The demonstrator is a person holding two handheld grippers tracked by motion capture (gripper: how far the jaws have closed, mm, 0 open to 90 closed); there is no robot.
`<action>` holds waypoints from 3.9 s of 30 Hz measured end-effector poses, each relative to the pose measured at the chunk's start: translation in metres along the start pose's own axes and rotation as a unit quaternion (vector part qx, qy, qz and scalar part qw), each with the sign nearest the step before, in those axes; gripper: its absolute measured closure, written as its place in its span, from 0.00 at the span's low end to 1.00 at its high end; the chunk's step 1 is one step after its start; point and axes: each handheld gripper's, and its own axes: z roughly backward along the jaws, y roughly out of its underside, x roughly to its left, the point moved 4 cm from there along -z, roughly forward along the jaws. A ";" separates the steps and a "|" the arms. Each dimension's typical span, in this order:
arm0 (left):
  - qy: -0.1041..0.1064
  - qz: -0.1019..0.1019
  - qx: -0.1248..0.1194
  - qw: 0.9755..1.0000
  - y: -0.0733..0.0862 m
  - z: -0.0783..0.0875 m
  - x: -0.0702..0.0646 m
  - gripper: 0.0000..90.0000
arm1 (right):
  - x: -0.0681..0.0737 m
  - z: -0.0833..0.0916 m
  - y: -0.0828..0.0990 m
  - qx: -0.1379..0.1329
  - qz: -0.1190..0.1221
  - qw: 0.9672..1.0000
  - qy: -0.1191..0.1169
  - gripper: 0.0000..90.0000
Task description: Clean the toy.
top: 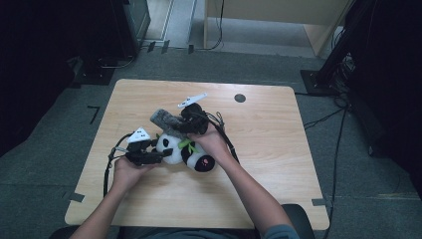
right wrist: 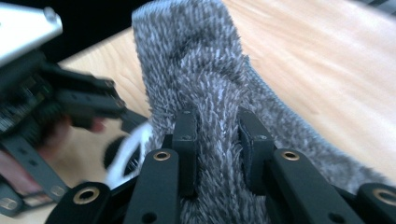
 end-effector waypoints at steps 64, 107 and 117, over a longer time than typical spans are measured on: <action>-0.002 0.020 -0.021 1.000 0.004 -0.002 -0.004 0.36 | 0.014 0.000 -0.004 0.033 0.061 0.998 0.008 0.83; 0.001 0.018 -0.010 1.000 -0.001 -0.008 -0.004 0.35 | -0.091 0.052 0.028 0.062 -0.044 0.986 0.151 0.86; -0.002 0.029 -0.020 0.999 -0.004 -0.008 -0.003 0.37 | -0.055 0.086 0.001 -0.041 -0.029 0.995 0.089 0.86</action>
